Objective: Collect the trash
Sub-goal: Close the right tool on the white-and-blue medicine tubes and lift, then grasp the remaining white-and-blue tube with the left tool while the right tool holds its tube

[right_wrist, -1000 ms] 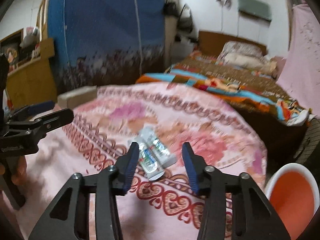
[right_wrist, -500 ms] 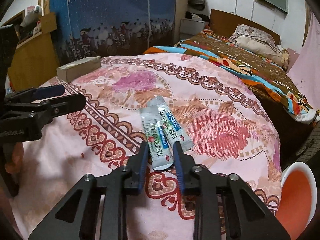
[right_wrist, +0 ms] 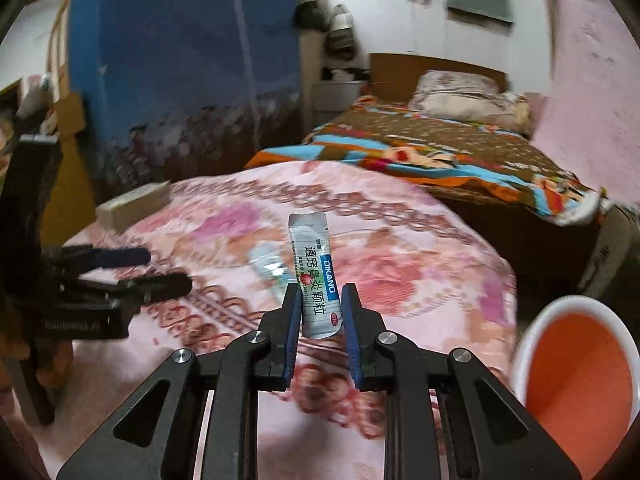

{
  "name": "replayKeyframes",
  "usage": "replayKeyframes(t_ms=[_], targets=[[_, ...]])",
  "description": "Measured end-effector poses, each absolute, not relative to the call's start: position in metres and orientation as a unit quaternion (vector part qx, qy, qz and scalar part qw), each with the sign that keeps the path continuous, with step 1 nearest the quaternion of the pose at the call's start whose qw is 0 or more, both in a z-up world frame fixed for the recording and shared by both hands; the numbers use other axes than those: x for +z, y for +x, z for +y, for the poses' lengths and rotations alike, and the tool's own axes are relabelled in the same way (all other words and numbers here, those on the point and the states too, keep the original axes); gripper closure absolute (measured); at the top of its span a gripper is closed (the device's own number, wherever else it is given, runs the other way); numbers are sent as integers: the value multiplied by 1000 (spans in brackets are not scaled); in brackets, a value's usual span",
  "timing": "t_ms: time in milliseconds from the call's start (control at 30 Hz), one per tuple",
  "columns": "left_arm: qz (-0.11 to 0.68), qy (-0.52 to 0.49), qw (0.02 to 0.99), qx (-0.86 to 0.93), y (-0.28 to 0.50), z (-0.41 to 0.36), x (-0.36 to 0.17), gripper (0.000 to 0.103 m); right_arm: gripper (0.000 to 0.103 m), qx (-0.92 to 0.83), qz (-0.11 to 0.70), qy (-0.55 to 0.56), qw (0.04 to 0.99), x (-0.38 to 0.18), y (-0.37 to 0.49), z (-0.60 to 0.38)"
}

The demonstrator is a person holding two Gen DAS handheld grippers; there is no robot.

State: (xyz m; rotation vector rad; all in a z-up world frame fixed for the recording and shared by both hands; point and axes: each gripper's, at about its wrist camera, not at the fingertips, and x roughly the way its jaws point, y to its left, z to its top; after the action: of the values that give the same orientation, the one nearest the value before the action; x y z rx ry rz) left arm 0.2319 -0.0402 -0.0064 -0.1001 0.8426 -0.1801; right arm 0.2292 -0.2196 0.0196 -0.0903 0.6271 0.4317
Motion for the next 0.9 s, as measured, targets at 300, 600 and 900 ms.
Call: replayKeyframes(t_ms=[300, 600, 900], targets=[[431, -102, 890, -111, 259, -67, -8, 46, 85, 136, 322, -32, 936, 11, 239, -258], [454, -110, 881, -71, 279, -104, -12, 53, 85, 131, 325, -4, 936, 7, 241, -280], [459, -59, 886, -19, 287, -123, -17, 71, 85, 132, 325, 19, 936, 6, 239, -290]])
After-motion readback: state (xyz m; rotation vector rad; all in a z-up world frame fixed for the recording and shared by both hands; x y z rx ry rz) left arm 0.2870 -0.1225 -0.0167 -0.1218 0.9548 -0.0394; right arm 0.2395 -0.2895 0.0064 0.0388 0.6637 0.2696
